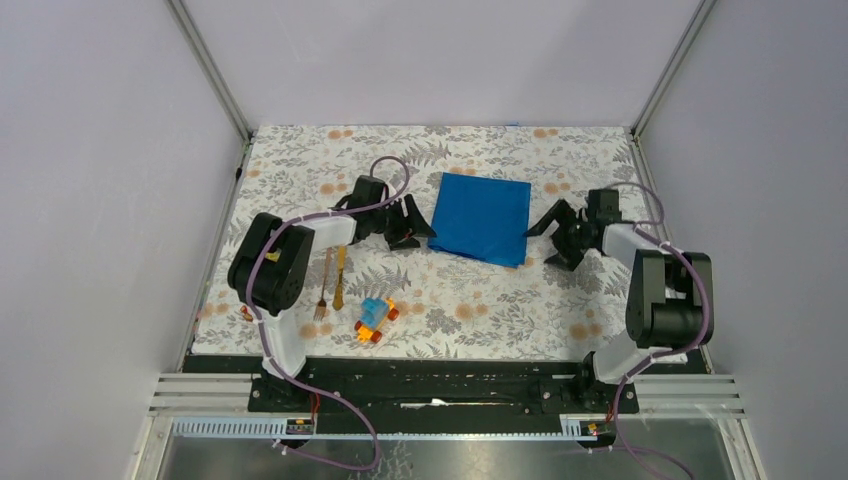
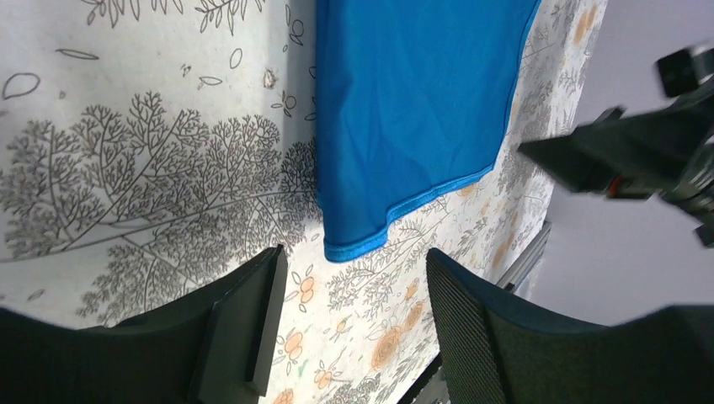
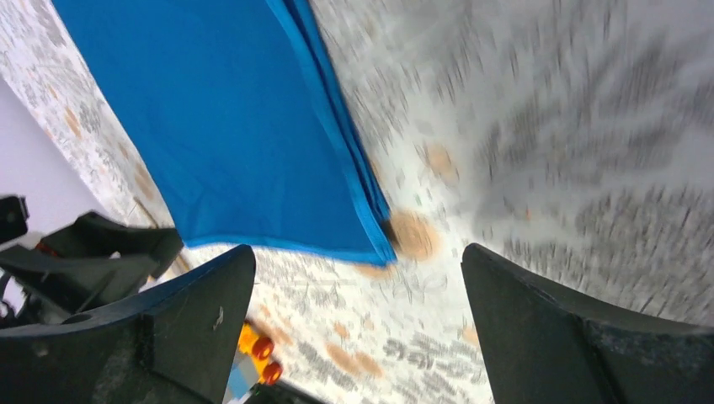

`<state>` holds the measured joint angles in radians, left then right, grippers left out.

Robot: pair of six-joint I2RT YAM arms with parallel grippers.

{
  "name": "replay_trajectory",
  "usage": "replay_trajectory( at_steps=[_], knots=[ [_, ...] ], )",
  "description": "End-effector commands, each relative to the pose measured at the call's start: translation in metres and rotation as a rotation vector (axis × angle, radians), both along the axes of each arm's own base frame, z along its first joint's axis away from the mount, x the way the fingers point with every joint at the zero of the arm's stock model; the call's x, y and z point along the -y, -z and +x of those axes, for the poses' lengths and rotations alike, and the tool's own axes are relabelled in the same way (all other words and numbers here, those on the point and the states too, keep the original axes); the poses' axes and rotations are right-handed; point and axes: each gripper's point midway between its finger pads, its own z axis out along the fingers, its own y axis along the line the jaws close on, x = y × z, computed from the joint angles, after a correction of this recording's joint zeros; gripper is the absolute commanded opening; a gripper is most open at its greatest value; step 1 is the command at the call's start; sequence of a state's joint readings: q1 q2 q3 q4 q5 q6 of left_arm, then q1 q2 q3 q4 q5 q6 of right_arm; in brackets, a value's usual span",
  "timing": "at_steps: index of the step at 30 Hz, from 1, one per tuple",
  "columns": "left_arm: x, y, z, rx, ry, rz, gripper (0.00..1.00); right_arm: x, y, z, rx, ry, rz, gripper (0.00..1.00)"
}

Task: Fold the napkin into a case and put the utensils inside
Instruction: Move the square-folded napkin to the center of the board, then smooth out the square-folded napkin at the center of the board.

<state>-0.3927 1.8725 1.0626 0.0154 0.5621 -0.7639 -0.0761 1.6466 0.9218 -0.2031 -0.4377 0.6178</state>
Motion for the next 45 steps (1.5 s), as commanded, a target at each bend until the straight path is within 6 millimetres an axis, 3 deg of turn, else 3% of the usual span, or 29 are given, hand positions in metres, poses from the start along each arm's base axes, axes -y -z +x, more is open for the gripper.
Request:
replay_trajectory(
  at_steps=[1,7,10,12,18,24,31,34,37,45],
  knots=[
    [0.019,-0.006,0.004,-0.014,0.035,-0.109,0.63,-0.021,-0.007,-0.016,0.002,0.135,0.164,1.0],
    [0.021,0.005,0.006,-0.023,0.03,-0.114,0.5,-0.03,0.02,-0.035,-0.108,0.215,0.167,0.98],
    [0.017,0.011,0.005,-0.03,0.008,-0.115,0.41,-0.036,0.032,-0.046,-0.164,0.286,0.159,0.94],
    [0.014,0.012,0.005,-0.041,-0.011,-0.135,0.35,-0.038,0.032,-0.044,-0.146,0.315,0.15,0.86],
    [0.006,0.017,0.008,-0.087,-0.065,-0.209,0.14,-0.026,0.042,-0.049,-0.189,0.368,-0.03,0.73],
    [0.005,0.022,0.003,-0.115,-0.086,-0.243,0.02,-0.028,0.043,-0.06,-0.329,0.352,-0.243,0.65],
    [0.006,0.024,0.0,-0.133,-0.103,-0.277,0.0,-0.046,0.036,-0.065,-0.371,0.392,-0.287,0.64],
    [0.006,0.025,-0.002,-0.135,-0.108,-0.28,0.0,-0.043,0.036,-0.067,-0.431,0.434,-0.347,0.63],
    [0.005,0.026,-0.003,-0.138,-0.113,-0.286,0.0,-0.049,0.039,-0.062,-0.468,0.443,-0.342,0.54],
    [0.006,0.026,-0.006,-0.139,-0.104,-0.296,0.0,-0.038,0.034,-0.047,-0.42,0.489,-0.4,0.54]
  ],
)
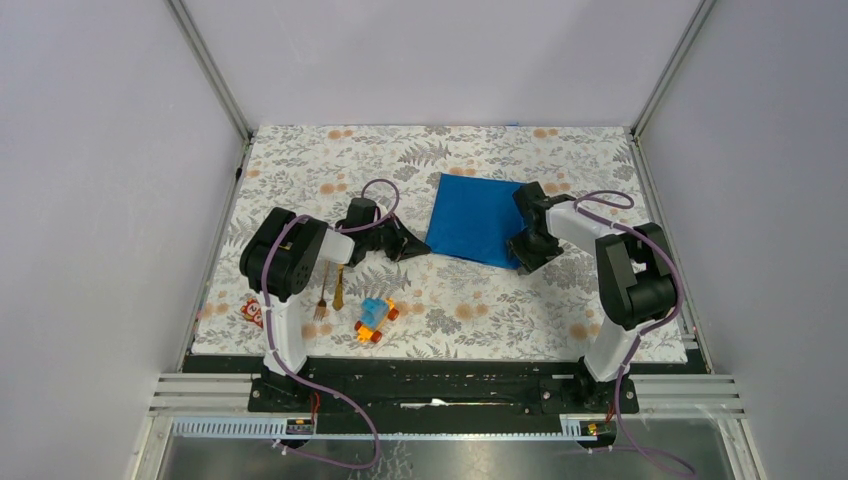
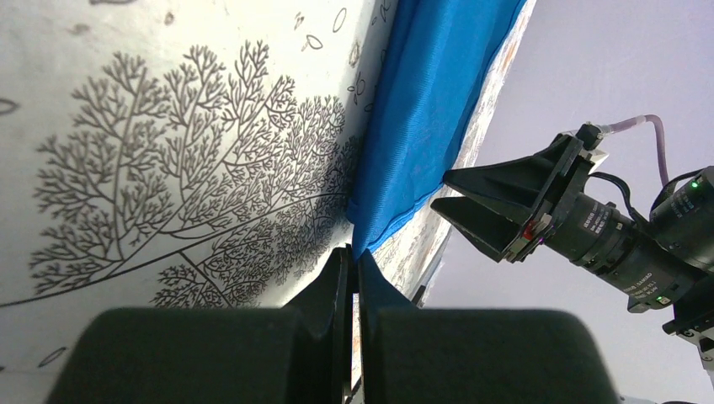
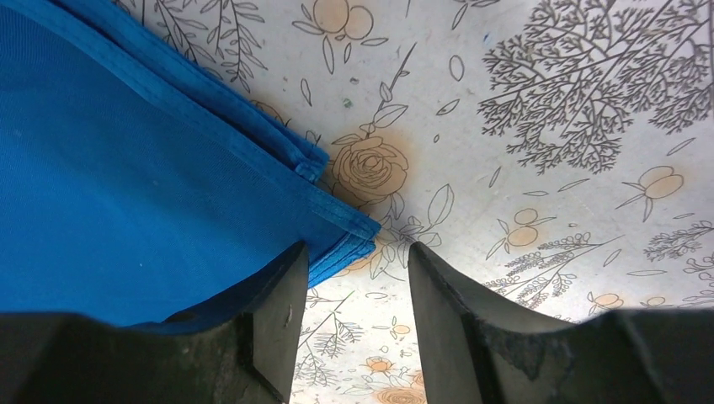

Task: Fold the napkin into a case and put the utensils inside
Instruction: Smooth out the square-folded napkin at the center of the board.

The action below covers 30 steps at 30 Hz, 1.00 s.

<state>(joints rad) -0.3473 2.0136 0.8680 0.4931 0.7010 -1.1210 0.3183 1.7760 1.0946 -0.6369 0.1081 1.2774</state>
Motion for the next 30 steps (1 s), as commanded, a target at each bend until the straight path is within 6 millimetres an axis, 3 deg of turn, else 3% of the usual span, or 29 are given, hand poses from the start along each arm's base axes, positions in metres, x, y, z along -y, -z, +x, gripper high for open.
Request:
replay_trajectory(
  at_steps=[1,14,18,22,26,30],
  knots=[
    [0.004,-0.007,-0.001,0.042,0.022,-0.036,0.0,0.014,-0.004,0.002,-0.002,0.051,-0.091,0.54],
    [0.009,-0.007,-0.005,0.036,0.022,-0.062,0.0,0.011,0.013,0.004,-0.087,0.099,-0.118,0.46],
    [0.01,-0.008,-0.006,0.038,0.022,-0.068,0.0,0.013,0.025,0.003,-0.074,0.117,-0.122,0.28],
    [0.01,-0.01,-0.006,0.042,0.023,-0.075,0.0,0.014,0.036,-0.002,-0.073,0.13,-0.122,0.02],
    [0.011,-0.014,-0.005,0.052,0.031,-0.08,0.0,0.017,0.024,0.008,-0.013,0.107,-0.135,0.0],
    [0.014,-0.025,-0.001,0.082,0.048,-0.082,0.0,0.011,-0.007,0.024,0.068,0.035,-0.108,0.0]
  ],
)
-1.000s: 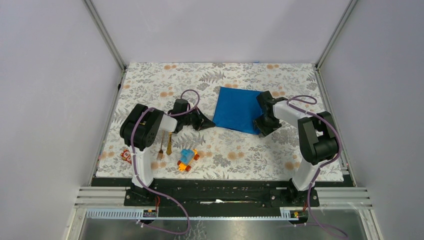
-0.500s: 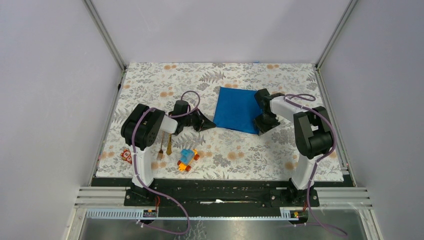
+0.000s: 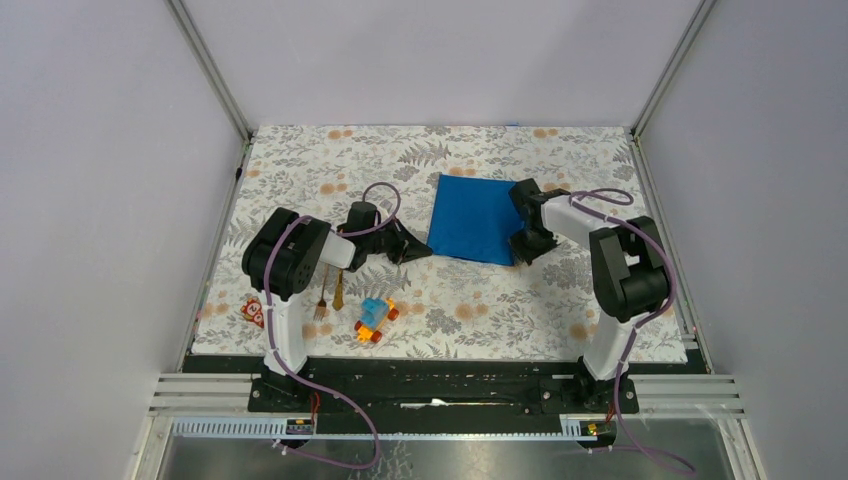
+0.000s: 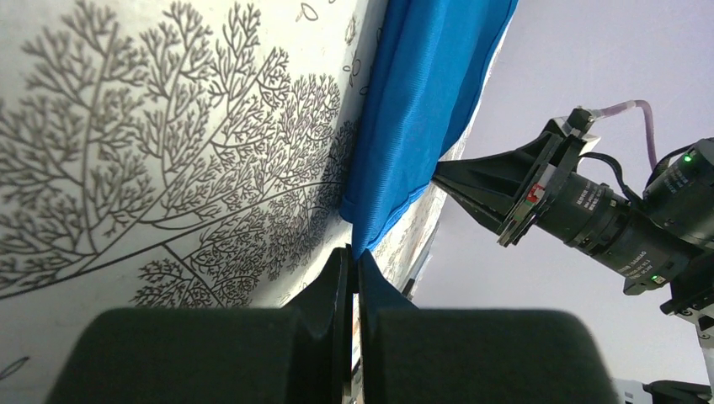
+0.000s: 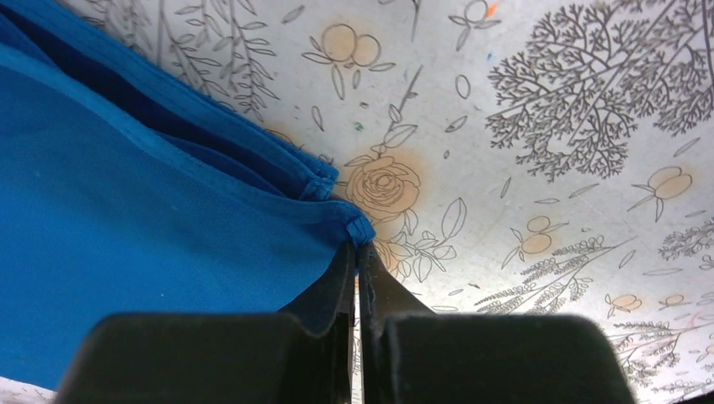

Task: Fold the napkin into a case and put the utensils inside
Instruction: Smooth out the square-folded napkin at the center of the board.

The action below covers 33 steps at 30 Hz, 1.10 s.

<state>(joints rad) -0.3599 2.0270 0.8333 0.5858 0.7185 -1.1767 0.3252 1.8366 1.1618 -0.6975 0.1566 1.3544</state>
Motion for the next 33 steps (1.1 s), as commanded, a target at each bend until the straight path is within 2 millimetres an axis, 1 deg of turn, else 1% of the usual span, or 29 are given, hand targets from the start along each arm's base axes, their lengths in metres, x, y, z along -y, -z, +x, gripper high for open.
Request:
replay_trajectory(
  at_steps=[1,3,7,9,11,13,16,19,22,25,28,31,33],
  knots=[
    [0.008,-0.029,0.007,0.102,0.048,-0.035,0.0,0.007,-0.018,0.017,0.109,-0.058,-0.058,0.0],
    [0.011,-0.039,0.011,0.124,0.058,-0.028,0.0,0.009,-0.03,0.019,0.162,-0.067,-0.065,0.0],
    [0.017,-0.063,0.019,0.162,0.062,-0.044,0.0,0.01,-0.055,0.032,0.353,-0.092,-0.045,0.0],
    [0.022,-0.068,0.023,0.167,0.067,-0.048,0.0,0.01,-0.066,0.041,0.453,-0.099,-0.035,0.0],
    [0.027,-0.069,0.026,0.166,0.071,-0.052,0.0,0.013,-0.072,0.046,0.484,-0.104,-0.055,0.0],
    [0.03,-0.068,0.028,0.158,0.071,-0.062,0.0,0.014,-0.072,0.049,0.468,-0.121,-0.074,0.0],
    [0.032,-0.065,0.032,0.153,0.063,-0.062,0.0,0.011,-0.065,0.055,0.447,-0.148,-0.082,0.0],
    [0.033,-0.056,0.034,0.139,0.062,-0.046,0.0,0.013,-0.059,0.059,0.443,-0.155,-0.097,0.0],
    [0.035,-0.044,0.032,0.117,0.076,-0.043,0.0,0.019,-0.053,0.063,0.443,-0.16,-0.113,0.0],
    [0.035,-0.042,0.03,0.113,0.079,-0.042,0.0,0.025,-0.053,0.069,0.455,-0.172,-0.113,0.0],
    [0.037,-0.053,0.036,0.136,0.084,-0.05,0.0,0.027,-0.066,0.084,0.509,-0.207,-0.114,0.0],
    [0.041,-0.075,0.05,0.194,0.087,-0.051,0.0,0.026,-0.089,0.105,0.571,-0.25,-0.119,0.0],
    [0.044,-0.086,0.061,0.225,0.09,-0.043,0.0,0.025,-0.102,0.119,0.611,-0.277,-0.118,0.0]
  ],
)
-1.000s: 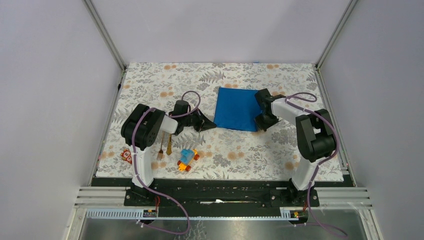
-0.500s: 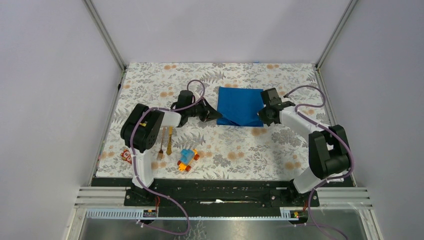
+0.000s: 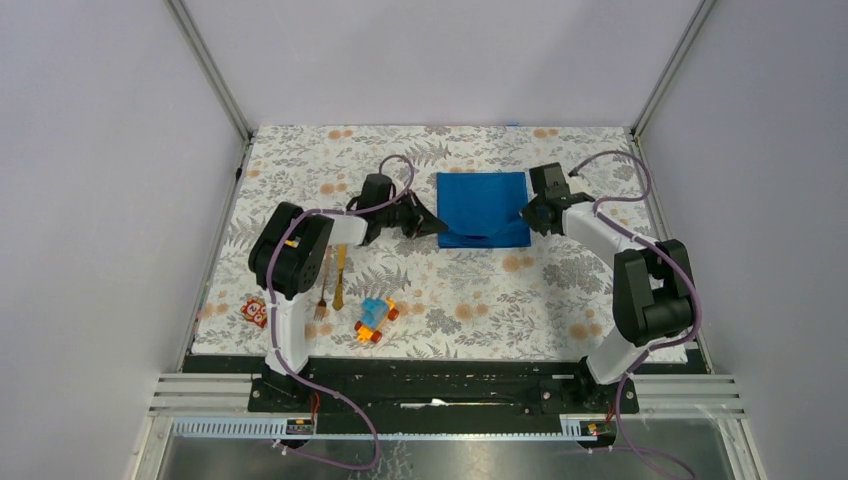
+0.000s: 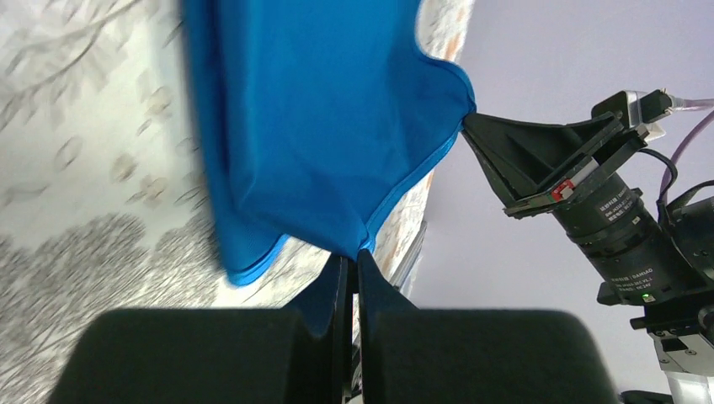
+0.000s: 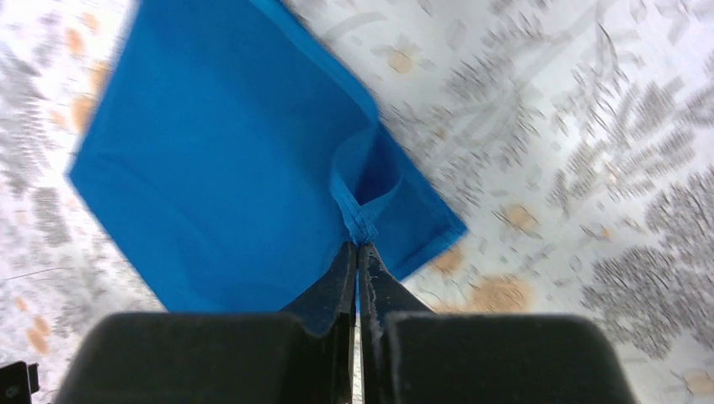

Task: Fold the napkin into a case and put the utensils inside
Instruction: Smooth out the square-folded napkin at the center of the board.

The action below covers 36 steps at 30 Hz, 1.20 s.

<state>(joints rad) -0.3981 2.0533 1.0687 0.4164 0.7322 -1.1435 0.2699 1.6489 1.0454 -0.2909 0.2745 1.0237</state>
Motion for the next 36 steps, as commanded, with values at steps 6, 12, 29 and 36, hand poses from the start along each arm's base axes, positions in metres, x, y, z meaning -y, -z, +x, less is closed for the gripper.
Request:
replay_trajectory(
  at_steps=[6,12,29,36],
  knots=[
    [0.013,-0.072,0.059,0.204,0.01,-0.059,0.0,-0.003,-0.065,0.078,0.242,-0.12,0.008,0.0],
    [0.012,-0.069,0.058,0.214,0.012,-0.043,0.0,-0.007,-0.075,0.086,0.283,-0.171,0.017,0.0],
    [0.006,-0.002,0.004,0.081,0.042,-0.002,0.0,0.001,-0.011,0.041,0.154,-0.177,0.052,0.0],
    [0.006,-0.017,0.005,0.107,0.046,-0.006,0.0,-0.001,-0.019,0.036,0.158,-0.198,0.069,0.0]
  ],
)
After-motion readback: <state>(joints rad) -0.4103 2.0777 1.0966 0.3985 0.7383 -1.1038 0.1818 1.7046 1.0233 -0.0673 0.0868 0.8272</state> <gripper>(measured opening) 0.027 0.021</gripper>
